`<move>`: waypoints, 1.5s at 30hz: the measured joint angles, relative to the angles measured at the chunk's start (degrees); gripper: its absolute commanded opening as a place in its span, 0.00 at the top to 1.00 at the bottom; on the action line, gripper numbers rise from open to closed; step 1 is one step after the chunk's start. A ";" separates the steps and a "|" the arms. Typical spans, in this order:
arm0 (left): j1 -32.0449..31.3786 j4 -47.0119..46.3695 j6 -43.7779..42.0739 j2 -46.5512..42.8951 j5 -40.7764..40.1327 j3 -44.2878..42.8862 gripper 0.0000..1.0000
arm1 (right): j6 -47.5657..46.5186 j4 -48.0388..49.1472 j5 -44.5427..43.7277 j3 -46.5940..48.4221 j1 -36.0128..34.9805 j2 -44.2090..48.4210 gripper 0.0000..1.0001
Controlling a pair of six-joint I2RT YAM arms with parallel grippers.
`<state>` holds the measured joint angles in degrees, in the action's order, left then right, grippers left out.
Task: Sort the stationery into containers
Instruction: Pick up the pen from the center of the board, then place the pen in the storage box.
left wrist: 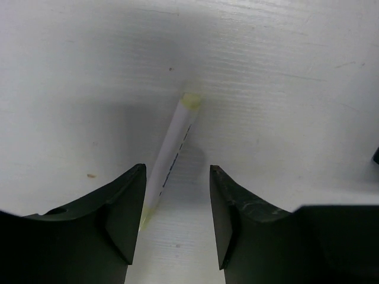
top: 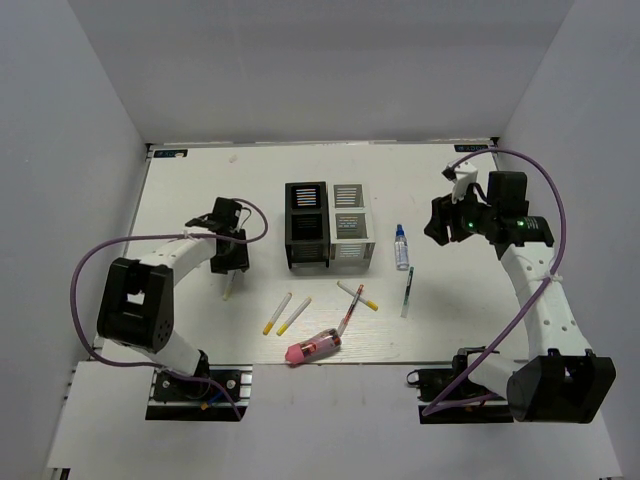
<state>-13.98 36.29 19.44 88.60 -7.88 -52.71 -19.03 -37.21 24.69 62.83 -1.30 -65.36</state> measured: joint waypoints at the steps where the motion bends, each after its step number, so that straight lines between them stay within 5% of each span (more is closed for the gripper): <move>1: 0.00 -0.83 -0.04 0.33 -0.02 0.39 0.43 | 0.17 -0.04 0.07 -0.15 0.04 0.04 0.38; 11: 0.00 -4.70 -0.02 1.73 0.20 3.50 0.64 | 0.57 -0.11 2.71 -0.87 0.17 0.20 0.38; 15: 0.00 -5.70 -0.04 1.75 0.15 3.61 0.91 | -0.52 -0.92 6.21 -0.87 0.17 0.44 0.40; 18: 0.00 -6.25 0.07 1.40 -0.13 3.61 1.00 | -2.51 -2.62 10.23 -0.87 0.15 1.16 0.51; 22: -0.22 -3.45 0.09 -1.40 -0.76 3.15 1.00 | -6.16 -4.87 15.52 -0.87 0.13 2.80 0.78; 26: -0.48 1.44 -0.17 -8.72 -1.07 -2.14 1.00 | -9.90 -7.19 19.93 -1.99 0.09 4.28 0.91; 35: -0.50 -6.21 0.24 -16.02 9.60 -18.45 1.00 | -21.03 -14.10 27.67 -7.61 -0.02 5.44 0.82; 45: -1.14 -38.49 7.82 -6.40 16.06 -13.94 1.00 | -24.17 -15.30 28.70 -12.15 -0.31 7.19 0.82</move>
<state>-15.11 -2.20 27.27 82.19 8.19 -66.65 -43.20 -52.51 53.39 50.68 -1.61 -58.17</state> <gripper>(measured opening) 0.060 0.175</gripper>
